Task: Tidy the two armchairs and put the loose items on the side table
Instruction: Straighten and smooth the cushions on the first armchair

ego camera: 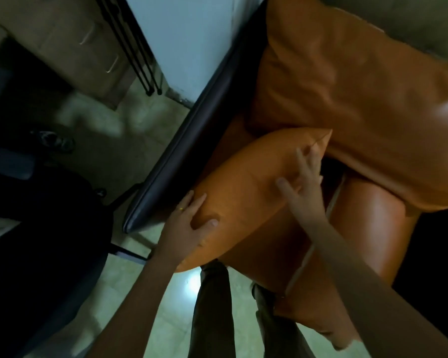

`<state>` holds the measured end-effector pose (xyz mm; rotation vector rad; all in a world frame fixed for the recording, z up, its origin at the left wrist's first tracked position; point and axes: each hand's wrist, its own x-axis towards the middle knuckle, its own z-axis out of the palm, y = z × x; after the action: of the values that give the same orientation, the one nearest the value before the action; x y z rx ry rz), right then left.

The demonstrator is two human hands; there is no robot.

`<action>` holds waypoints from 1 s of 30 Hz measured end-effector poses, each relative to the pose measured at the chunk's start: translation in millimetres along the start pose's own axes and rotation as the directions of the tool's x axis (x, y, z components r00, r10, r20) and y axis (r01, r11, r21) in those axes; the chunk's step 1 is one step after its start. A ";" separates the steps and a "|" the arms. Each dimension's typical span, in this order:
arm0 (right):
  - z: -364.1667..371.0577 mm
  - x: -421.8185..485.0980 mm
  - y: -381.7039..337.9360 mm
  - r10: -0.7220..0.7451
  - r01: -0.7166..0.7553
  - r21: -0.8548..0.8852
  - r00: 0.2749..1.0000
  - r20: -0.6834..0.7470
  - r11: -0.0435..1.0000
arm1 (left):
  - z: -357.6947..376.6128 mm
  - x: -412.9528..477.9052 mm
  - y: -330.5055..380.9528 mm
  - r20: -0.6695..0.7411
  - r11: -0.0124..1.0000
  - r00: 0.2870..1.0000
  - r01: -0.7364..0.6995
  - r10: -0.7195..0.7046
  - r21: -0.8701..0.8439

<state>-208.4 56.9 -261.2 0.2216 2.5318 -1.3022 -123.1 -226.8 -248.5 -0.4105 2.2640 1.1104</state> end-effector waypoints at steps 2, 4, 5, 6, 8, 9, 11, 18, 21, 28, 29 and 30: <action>-17.4 21.5 13.3 0.037 -0.036 -0.042 0.999 0.019 0.998 | 8.1 -22.2 -16.0 -0.051 0.989 0.998 0.054 -0.047 0.140; -29.7 36.8 17.9 0.018 -0.012 -0.083 0.997 0.070 0.996 | 16.9 -45.6 -28.6 -0.114 0.975 0.990 0.105 -0.084 0.197; -34.9 42.8 17.6 0.003 0.003 -0.079 0.997 0.080 0.997 | 22.4 -55.9 -33.9 -0.147 0.973 0.983 0.135 -0.108 0.189; -40.4 47.6 15.7 -0.006 0.011 -0.063 0.997 0.077 0.998 | 27.8 -65.1 -37.4 -0.183 0.973 0.974 0.167 -0.137 0.161; -51.4 57.1 10.2 -0.013 0.015 -0.032 0.998 0.062 0.999 | 37.8 -77.7 -42.8 -0.261 0.982 0.947 0.186 -0.186 -0.026; -55.9 61.9 7.3 -0.020 0.022 -0.035 0.998 0.057 0.999 | 42.6 -81.3 -43.8 -0.298 0.971 0.932 0.158 -0.206 -0.179; -63.1 70.9 1.2 -0.032 0.035 -0.053 0.998 0.056 0.998 | 51.8 -86.4 -38.3 -0.351 0.911 0.903 0.094 -0.249 -0.402; -63.0 69.2 11.9 0.130 -0.135 0.181 0.991 0.038 0.974 | 59.8 -80.6 -37.4 -0.374 0.771 0.833 0.095 -0.409 -0.630; -63.0 55.9 13.8 0.062 -0.078 0.164 0.993 0.105 0.983 | 65.1 -85.8 -26.5 -0.392 0.738 0.827 0.039 -0.402 -0.673; -73.4 87.8 -23.6 -0.145 0.153 -0.018 0.963 0.227 0.988 | 66.9 -101.8 -24.5 -0.464 0.694 0.736 0.012 -0.494 -0.720; -69.4 92.9 -32.2 -0.178 0.191 -0.025 0.949 0.262 0.981 | 68.5 -105.4 -24.4 -0.464 0.679 0.726 0.006 -0.507 -0.734; -64.0 98.1 -40.0 -0.206 0.225 -0.033 0.933 0.296 0.974 | 71.1 -107.6 -25.7 -0.461 0.670 0.724 0.002 -0.513 -0.742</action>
<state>-323.4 86.4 -226.4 -0.2538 2.3883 -1.2193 0.1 -183.7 -232.4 -1.6377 2.0526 1.8549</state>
